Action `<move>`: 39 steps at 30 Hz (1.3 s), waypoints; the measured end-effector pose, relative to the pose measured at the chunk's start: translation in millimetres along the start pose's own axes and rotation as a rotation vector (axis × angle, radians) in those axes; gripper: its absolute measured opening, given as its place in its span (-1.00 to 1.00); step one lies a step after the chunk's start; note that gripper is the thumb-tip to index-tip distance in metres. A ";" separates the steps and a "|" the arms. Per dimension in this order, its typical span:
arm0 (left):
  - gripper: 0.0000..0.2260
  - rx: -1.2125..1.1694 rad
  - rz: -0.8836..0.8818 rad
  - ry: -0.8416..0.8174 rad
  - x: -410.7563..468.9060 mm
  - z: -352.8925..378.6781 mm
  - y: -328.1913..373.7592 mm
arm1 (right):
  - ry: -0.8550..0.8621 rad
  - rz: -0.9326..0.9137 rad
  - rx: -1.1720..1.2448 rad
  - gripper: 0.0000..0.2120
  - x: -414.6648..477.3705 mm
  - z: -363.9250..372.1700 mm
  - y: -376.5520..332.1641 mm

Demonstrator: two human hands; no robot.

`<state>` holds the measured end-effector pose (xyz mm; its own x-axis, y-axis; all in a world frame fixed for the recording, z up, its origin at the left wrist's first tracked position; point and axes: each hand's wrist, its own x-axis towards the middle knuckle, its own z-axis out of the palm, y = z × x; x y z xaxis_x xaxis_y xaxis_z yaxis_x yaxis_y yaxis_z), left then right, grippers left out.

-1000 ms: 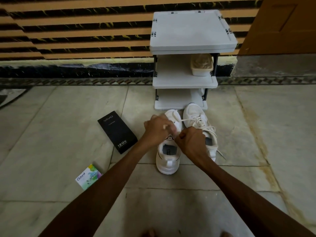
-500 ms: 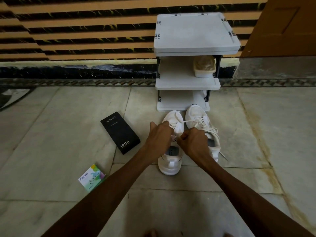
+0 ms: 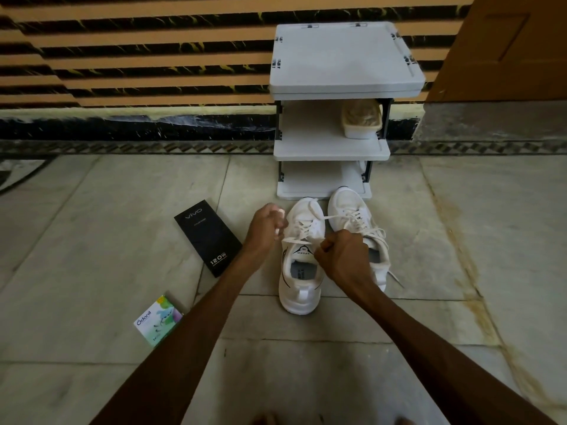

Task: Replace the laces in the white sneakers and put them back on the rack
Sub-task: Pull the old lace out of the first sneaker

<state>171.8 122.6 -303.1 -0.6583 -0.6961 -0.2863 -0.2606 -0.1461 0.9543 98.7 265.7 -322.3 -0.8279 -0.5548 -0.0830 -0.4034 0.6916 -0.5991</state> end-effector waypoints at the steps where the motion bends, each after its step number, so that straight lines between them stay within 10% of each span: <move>1: -0.88 0.347 0.158 -0.053 2.4 0.5 -1.7 | 0.003 0.001 -0.013 -0.80 -1.0 0.3 -1.0; 5: -0.82 1.027 0.537 -0.270 11.8 2.7 -13.8 | -0.004 -0.020 -0.087 -0.82 -4.6 0.6 -3.4; 12: -0.78 1.152 0.704 -0.225 10.8 7.6 -21.5 | -0.037 -0.059 -0.140 -0.79 -2.8 1.8 -3.7; 17: -0.96 0.614 0.372 0.211 -2.1 12.4 -28.8 | -0.027 -0.087 -0.131 -0.82 -5.9 0.1 -2.3; 23: -0.88 0.000 -0.185 0.213 -8.2 36.3 -32.4 | -0.009 -0.100 -0.103 -0.83 -5.0 4.2 -1.1; 30: -0.75 -0.344 -0.185 0.204 -12.8 18.9 -25.8 | 0.044 -0.132 -0.078 -0.78 -4.6 7.7 5.9; 35: -0.83 -0.267 -0.146 0.193 -12.4 13.1 -16.4 | 0.018 -0.190 -0.129 -0.81 -5.0 7.4 6.3; 39: -0.75 0.422 -0.079 0.131 -4.1 3.5 -24.5 | -0.008 -0.233 -0.071 -0.87 -10.5 1.1 10.0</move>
<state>178.4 131.6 -325.5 -0.5366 -0.7817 -0.3177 -0.5897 0.0781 0.8038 103.8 278.0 -328.3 -0.7062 -0.7066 0.0446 -0.6098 0.5750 -0.5454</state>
